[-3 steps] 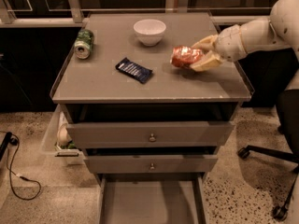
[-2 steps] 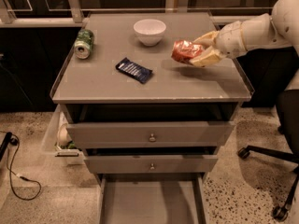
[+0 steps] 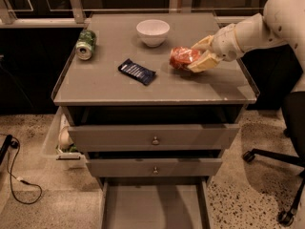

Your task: Pick coke can from bottom drawer and place on counter

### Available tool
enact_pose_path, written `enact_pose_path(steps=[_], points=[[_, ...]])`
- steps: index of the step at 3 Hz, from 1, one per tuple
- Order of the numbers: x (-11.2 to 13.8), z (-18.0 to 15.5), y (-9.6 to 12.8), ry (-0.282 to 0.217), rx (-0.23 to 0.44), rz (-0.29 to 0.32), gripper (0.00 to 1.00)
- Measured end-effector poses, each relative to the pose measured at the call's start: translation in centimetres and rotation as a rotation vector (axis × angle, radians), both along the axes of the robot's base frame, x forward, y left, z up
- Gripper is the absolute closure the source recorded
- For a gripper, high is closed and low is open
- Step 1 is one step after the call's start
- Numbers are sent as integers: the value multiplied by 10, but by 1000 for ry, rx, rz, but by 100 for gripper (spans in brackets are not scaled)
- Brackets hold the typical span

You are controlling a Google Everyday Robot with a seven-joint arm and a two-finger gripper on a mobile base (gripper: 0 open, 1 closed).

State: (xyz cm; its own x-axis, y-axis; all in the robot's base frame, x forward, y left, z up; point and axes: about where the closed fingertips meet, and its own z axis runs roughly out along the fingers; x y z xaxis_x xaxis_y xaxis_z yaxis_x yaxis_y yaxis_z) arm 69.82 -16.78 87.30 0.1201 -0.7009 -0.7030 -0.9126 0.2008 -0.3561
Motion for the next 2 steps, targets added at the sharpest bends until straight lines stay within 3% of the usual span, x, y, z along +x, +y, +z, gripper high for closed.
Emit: enact_pose_path(steps=[1, 2], points=[[-1, -10, 4, 34, -26, -10, 100], [-1, -11, 4, 35, -26, -10, 81]])
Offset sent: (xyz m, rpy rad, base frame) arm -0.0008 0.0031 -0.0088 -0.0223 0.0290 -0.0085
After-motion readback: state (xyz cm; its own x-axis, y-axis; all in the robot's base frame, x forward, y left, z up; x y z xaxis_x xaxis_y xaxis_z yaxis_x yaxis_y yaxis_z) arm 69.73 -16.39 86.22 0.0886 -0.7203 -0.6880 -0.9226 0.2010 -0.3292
